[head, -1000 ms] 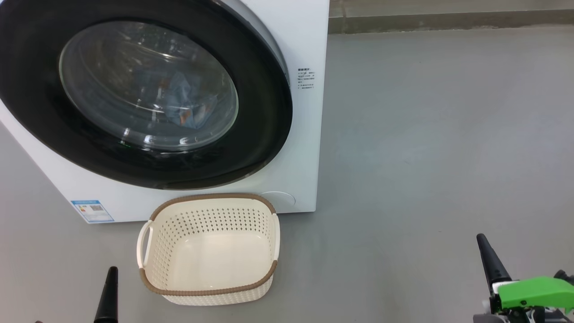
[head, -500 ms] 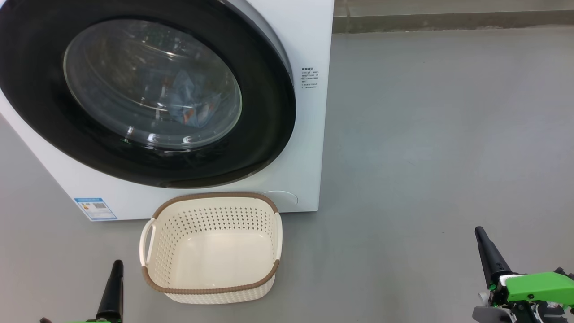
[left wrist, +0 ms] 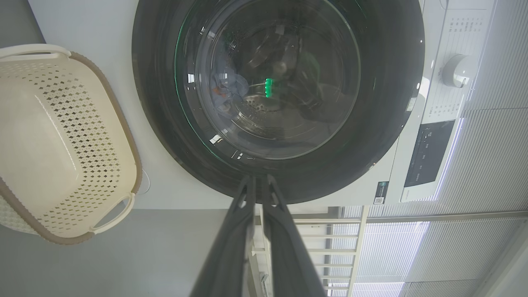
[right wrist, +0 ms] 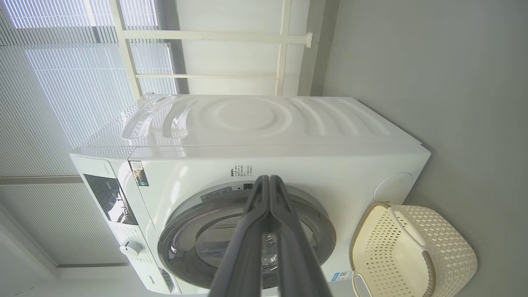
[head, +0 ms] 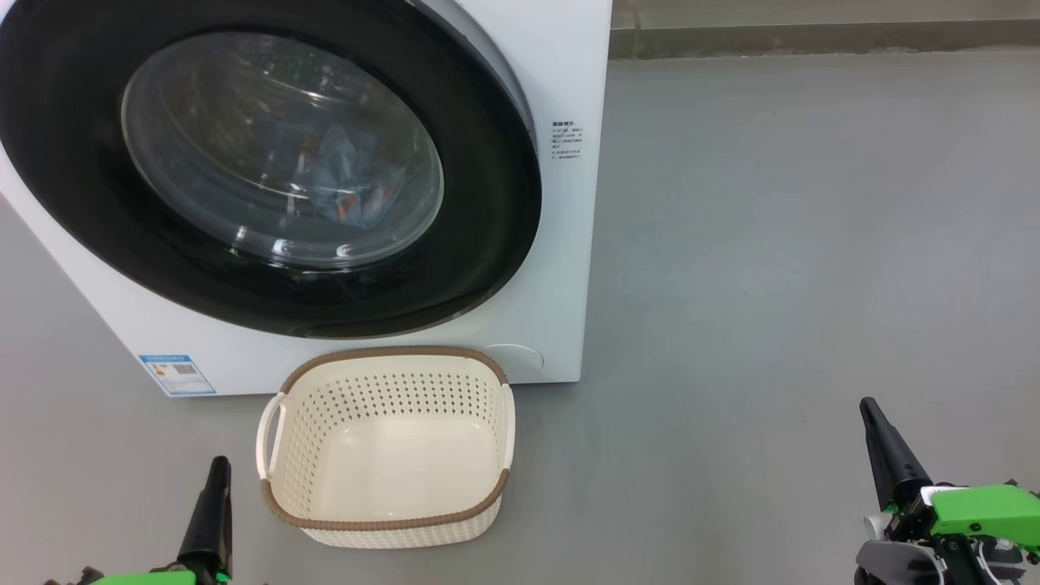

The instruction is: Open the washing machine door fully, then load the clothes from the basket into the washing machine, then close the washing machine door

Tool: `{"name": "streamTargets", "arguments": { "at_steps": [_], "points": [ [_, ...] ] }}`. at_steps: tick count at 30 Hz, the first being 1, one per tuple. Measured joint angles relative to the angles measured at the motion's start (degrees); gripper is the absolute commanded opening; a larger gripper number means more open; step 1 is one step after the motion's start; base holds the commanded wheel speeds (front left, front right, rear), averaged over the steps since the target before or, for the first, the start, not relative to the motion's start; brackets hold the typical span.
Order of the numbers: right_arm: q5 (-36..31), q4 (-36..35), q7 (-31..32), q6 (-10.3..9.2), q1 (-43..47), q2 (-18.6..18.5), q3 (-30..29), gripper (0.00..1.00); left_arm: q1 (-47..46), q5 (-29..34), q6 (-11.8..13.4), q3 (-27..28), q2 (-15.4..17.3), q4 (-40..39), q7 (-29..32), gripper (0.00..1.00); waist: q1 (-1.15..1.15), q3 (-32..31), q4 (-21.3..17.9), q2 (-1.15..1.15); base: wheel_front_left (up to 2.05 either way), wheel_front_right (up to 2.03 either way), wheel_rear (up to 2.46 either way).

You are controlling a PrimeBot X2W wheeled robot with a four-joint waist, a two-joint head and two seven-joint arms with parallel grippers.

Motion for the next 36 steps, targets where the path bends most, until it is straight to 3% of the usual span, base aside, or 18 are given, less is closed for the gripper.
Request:
{"name": "streamTargets", "arguments": {
  "at_steps": [36],
  "points": [
    [0.1,0.0,0.0,0.0,-0.1,0.0,0.0,0.0,0.0,0.0,0.0,0.0,-0.1,0.0,0.0,0.0,0.0,0.0,0.0,0.0,0.0,0.0,0.0]
  ]
}}
